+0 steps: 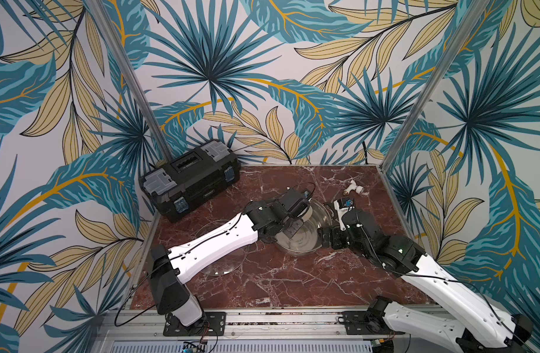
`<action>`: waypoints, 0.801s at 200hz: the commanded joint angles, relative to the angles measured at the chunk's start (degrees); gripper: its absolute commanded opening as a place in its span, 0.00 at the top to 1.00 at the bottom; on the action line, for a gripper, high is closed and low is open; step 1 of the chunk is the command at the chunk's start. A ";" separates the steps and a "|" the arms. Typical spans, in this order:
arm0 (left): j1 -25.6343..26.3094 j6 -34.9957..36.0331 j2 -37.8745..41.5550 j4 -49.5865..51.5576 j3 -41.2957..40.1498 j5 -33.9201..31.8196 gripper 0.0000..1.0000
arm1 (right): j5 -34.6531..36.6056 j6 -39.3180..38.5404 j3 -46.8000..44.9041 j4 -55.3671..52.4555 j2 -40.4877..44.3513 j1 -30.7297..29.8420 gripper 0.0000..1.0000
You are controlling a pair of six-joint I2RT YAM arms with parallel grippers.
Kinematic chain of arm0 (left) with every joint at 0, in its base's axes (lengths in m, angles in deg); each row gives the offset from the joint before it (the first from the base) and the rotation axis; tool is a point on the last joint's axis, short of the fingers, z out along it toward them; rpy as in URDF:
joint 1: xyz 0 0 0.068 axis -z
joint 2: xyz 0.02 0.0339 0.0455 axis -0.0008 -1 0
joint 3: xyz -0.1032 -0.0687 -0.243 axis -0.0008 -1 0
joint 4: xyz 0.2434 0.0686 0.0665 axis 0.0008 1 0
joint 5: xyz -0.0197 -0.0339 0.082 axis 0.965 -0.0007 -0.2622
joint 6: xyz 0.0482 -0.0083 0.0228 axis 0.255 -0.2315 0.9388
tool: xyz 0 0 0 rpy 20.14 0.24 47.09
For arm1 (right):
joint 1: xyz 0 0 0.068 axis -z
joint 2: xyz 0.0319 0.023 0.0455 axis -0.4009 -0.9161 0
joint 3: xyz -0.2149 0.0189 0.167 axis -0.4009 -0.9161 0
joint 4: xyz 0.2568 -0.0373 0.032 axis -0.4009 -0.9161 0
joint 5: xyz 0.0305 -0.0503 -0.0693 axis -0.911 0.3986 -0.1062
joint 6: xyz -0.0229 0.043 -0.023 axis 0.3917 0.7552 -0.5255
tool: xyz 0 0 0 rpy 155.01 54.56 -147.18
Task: Stir the soup with a spoon
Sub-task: Stir the soup in the pan with a stick.
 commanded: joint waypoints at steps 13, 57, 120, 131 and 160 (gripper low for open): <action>0.59 -0.82 0.05 -0.17 3.59 7.24 1.00 | 1.41 -0.62 -1.01 -1.61 1.57 -0.06 0.00; 1.20 -2.55 2.76 5.91 1.54 12.19 1.00 | 0.35 -0.46 -1.10 -0.82 1.30 -0.10 0.00; 1.20 -3.58 7.40 14.17 -1.62 4.32 1.00 | -3.05 -0.27 -1.62 1.20 0.28 -0.12 0.01; 1.20 -3.38 7.14 15.93 -1.29 2.48 1.00 | -4.23 -0.57 -1.76 1.62 0.18 -0.11 0.01; 1.23 -3.18 6.70 17.68 -1.00 -1.99 1.00 | -7.76 -1.88 -2.67 3.28 0.10 -0.09 0.01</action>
